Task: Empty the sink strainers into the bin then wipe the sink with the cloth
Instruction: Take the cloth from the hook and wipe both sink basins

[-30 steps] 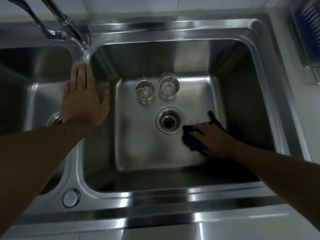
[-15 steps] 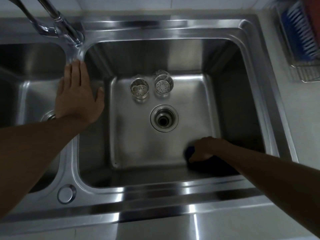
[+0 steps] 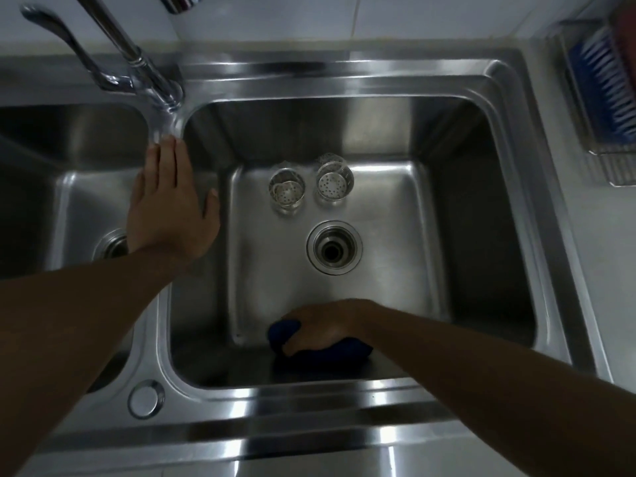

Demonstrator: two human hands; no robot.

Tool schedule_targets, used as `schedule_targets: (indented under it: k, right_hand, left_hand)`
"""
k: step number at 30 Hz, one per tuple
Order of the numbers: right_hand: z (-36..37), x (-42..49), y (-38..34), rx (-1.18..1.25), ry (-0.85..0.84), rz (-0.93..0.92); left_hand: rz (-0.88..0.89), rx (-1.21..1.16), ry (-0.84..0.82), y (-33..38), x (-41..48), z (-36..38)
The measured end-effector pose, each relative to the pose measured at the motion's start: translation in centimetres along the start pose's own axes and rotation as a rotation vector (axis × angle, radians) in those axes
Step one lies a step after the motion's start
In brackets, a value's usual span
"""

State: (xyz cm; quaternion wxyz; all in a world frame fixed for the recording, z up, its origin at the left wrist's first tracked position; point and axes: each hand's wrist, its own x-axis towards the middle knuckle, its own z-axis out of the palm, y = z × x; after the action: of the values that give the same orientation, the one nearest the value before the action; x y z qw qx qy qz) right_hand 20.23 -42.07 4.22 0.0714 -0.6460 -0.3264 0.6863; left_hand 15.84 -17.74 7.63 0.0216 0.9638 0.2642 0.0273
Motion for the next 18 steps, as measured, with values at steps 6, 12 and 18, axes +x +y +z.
schedule_targets:
  k: [6, 12, 18]
  right_hand:
    - [-2.4, -3.5, 6.6, -0.311, -0.090, 0.324]
    - [-4.5, -7.4, 11.1, -0.703, -0.214, 0.560]
    - [-3.4, -6.8, 12.7, -1.076, 0.254, 0.671]
  left_hand:
    - [0.000, 0.009, 0.015, 0.1, 0.1, 0.1]
    - [0.003, -0.002, 0.007, 0.0, 0.1, 0.2]
    - [0.008, -0.020, 0.004, 0.0, 0.1, 0.1]
